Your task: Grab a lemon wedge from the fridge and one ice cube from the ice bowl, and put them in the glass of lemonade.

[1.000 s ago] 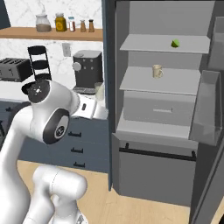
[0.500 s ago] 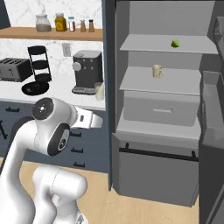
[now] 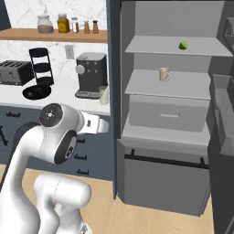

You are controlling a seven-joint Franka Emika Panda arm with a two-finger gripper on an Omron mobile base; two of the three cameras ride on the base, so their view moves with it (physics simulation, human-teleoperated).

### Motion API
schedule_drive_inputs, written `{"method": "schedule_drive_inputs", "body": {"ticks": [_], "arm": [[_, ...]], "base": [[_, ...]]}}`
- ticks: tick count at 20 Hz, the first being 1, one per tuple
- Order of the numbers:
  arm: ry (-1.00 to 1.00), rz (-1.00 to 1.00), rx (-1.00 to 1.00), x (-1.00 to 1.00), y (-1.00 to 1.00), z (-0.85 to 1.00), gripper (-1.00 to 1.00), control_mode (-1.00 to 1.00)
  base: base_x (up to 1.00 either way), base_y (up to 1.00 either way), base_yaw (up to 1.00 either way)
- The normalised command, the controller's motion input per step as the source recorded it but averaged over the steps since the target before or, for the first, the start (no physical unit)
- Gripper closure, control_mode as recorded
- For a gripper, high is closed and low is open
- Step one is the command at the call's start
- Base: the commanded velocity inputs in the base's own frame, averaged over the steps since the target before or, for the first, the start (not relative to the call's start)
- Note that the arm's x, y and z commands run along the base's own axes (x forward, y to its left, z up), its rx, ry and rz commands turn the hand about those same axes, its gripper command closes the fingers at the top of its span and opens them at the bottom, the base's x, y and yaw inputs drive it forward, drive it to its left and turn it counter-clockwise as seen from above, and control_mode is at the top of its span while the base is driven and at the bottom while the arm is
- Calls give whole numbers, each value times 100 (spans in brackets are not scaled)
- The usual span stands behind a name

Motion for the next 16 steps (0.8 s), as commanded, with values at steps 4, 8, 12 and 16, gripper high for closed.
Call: {"method": "schedule_drive_inputs", "body": {"ticks": [4, 8, 12, 16], "arm": [[5, -8, 0, 7, 0, 25, 100, -100], [37, -9, 0, 0, 11, 73, 100, -100], [19, -2, -2, 0, 31, 19, 100, -100], [11, 0, 0, -6, 39, 0, 100, -100]], "base": [[0, 0, 0], [0, 0, 0], [0, 0, 0], [0, 0, 0]]}}
